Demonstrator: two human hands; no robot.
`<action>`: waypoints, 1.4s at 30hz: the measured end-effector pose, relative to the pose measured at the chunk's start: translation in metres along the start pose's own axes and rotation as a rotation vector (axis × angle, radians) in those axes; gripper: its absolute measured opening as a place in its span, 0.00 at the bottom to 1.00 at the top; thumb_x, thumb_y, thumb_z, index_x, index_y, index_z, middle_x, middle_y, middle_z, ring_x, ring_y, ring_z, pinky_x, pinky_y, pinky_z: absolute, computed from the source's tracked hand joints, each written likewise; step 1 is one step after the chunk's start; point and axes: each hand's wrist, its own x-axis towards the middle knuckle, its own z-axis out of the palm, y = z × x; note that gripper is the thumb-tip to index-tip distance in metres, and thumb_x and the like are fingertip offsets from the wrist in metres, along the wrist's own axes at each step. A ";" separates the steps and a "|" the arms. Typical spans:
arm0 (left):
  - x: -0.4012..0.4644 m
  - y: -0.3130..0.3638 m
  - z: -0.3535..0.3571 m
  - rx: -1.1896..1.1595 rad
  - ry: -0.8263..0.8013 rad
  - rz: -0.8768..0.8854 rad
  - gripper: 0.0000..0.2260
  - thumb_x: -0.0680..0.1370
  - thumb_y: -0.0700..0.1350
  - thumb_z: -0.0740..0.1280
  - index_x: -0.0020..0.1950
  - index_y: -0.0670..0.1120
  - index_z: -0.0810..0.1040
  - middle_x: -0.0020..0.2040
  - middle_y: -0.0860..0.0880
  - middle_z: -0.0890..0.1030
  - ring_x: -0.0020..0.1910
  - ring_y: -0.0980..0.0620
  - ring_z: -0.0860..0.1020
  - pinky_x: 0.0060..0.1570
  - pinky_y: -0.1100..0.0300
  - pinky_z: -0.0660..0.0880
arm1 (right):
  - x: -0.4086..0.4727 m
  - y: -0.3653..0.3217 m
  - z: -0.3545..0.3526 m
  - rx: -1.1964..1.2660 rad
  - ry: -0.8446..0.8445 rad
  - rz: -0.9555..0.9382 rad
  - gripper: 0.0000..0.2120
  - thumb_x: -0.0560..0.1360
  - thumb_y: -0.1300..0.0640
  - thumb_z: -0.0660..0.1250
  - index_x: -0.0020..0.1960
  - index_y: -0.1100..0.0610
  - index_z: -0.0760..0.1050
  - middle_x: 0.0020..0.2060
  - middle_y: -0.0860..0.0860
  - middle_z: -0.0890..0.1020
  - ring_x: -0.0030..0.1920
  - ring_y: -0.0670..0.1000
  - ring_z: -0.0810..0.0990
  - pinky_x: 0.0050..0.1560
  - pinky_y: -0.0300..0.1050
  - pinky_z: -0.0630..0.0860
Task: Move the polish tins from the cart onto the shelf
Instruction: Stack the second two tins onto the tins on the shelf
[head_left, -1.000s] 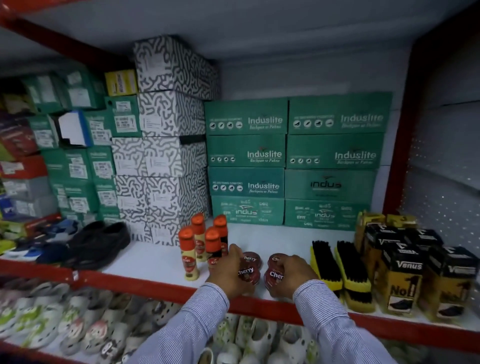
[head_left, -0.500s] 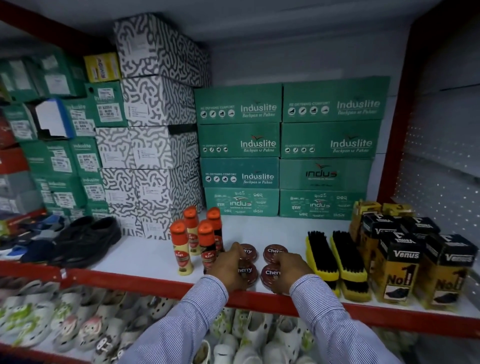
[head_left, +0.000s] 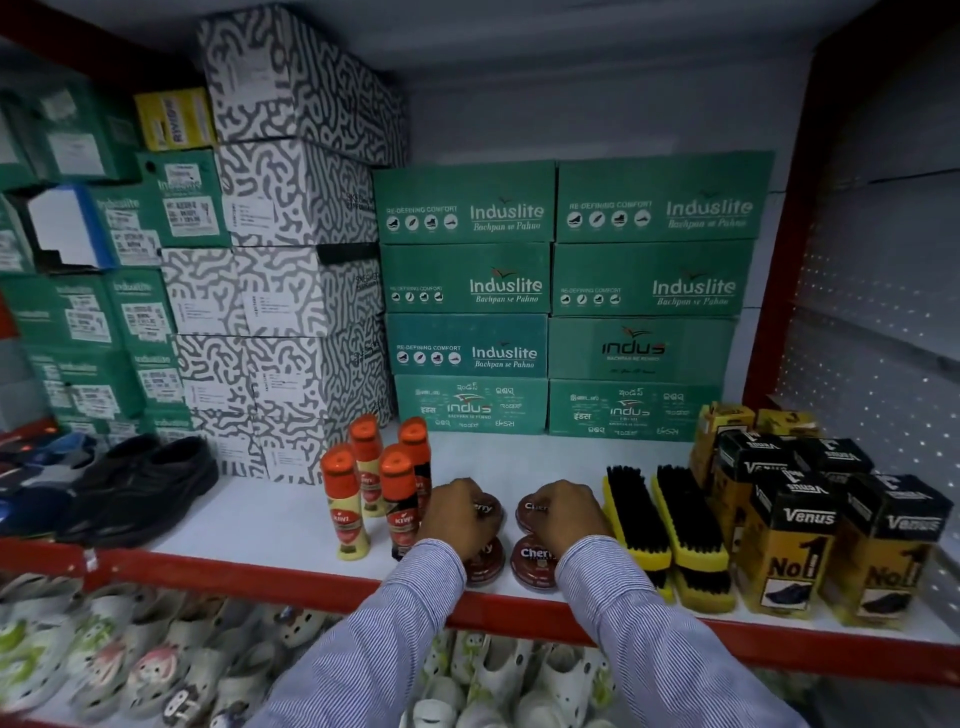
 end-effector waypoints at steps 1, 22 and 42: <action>0.001 -0.001 0.001 -0.005 0.010 -0.005 0.14 0.71 0.52 0.73 0.47 0.42 0.83 0.48 0.42 0.86 0.51 0.42 0.83 0.46 0.57 0.77 | 0.004 0.001 0.002 0.003 -0.005 0.006 0.10 0.68 0.54 0.69 0.47 0.53 0.86 0.48 0.55 0.87 0.51 0.57 0.84 0.50 0.47 0.81; 0.012 -0.009 0.004 -0.057 0.038 -0.052 0.18 0.66 0.55 0.78 0.41 0.42 0.82 0.43 0.43 0.86 0.42 0.46 0.82 0.38 0.60 0.73 | 0.016 0.005 0.012 0.022 -0.001 -0.016 0.08 0.70 0.53 0.72 0.44 0.55 0.86 0.45 0.58 0.87 0.47 0.59 0.85 0.47 0.47 0.81; -0.038 -0.012 -0.005 0.134 -0.069 0.159 0.13 0.67 0.52 0.71 0.41 0.43 0.85 0.40 0.43 0.86 0.40 0.46 0.84 0.42 0.56 0.80 | -0.049 0.010 -0.009 -0.128 -0.111 -0.133 0.13 0.66 0.48 0.75 0.49 0.48 0.86 0.52 0.56 0.85 0.52 0.55 0.83 0.55 0.46 0.80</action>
